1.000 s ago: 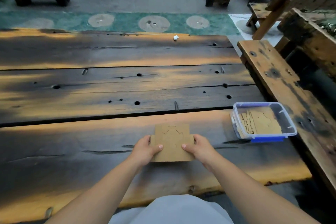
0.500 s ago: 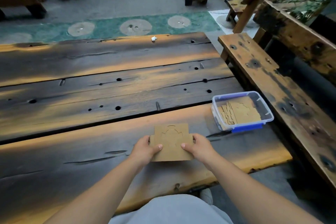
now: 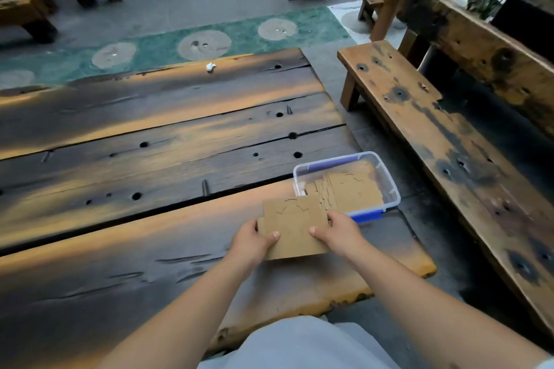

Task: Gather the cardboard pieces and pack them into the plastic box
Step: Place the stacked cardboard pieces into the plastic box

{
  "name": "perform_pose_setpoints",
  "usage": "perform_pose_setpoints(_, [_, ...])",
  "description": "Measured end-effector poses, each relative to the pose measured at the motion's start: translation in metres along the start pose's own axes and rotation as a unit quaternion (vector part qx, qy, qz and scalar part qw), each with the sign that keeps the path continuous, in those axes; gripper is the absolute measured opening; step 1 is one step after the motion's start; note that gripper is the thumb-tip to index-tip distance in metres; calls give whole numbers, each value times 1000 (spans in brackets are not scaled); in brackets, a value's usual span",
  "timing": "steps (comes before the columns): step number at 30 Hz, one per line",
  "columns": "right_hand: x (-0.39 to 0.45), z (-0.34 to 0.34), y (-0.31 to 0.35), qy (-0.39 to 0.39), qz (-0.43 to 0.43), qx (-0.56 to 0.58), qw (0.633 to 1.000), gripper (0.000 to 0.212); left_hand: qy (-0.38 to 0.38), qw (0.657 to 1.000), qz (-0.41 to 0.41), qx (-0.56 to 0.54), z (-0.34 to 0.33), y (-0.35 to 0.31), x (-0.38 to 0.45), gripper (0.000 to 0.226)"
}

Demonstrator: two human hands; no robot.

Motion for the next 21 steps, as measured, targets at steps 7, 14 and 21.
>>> perform_pose_setpoints(7, [33, 74, -34, -26, -14, 3, 1000, 32, -19, 998, -18, 61, -67, -46, 31, 33])
perform_pose_setpoints(14, [76, 116, -41, -59, -14, -14, 998, 40, -40, 992, -32, 115, -102, -83, 67, 52])
perform_pose_setpoints(21, [121, 134, -47, -76, -36, -73, 994, 53, -28, 989, -45, 137, -122, -99, 103, 44])
Point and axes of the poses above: each hand's wrist, its own x-axis towards the middle knuckle, its own z-axis out of the back of the hand, y = z × x, the point moved 6 cm from there along x, towards the middle knuckle, and after that the axes turned 4 degrees about y, right-handed, at the moved point
